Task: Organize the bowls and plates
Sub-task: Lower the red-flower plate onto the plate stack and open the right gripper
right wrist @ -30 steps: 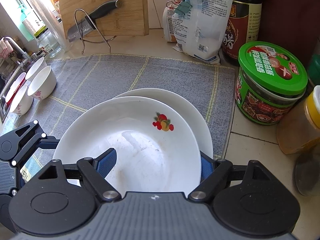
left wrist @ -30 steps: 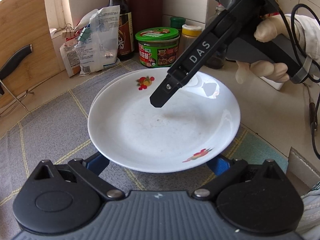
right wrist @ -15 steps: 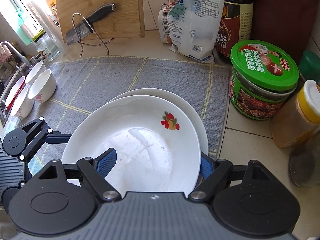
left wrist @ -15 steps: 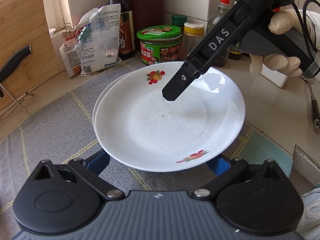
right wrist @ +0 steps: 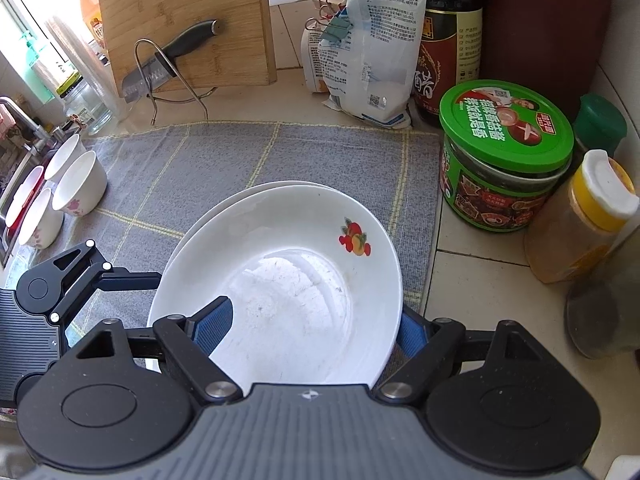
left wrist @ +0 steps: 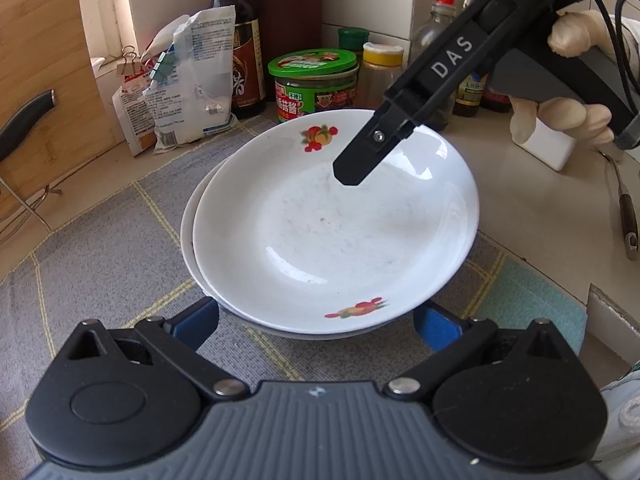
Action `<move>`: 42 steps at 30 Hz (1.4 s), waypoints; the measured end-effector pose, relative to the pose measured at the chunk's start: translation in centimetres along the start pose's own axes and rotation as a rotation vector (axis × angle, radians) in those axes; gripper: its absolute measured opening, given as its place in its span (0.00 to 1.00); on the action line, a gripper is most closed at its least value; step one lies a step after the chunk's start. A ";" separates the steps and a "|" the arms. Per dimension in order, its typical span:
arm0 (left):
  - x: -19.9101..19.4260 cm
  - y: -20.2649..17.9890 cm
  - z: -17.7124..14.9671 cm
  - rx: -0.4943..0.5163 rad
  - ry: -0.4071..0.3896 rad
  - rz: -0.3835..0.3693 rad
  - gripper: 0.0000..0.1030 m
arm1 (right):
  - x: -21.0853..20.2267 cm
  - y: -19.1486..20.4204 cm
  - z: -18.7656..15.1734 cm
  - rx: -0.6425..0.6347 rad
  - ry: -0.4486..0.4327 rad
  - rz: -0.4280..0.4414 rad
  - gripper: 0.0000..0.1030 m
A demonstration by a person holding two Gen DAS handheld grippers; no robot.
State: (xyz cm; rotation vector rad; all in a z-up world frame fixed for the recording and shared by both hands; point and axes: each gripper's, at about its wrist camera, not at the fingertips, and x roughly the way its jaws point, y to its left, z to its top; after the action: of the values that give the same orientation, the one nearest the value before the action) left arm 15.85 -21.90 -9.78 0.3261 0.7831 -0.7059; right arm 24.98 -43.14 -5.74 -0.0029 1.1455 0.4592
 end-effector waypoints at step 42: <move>-5.6 3.7 -1.1 -0.207 -0.130 0.189 0.99 | -1.5 5.6 -0.3 -0.192 -0.159 -0.096 1.00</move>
State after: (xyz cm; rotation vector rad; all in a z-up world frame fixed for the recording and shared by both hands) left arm 15.08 -16.09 -6.37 0.1617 0.6848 -0.4594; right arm 22.23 -38.70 -3.28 -0.1850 0.9381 0.4738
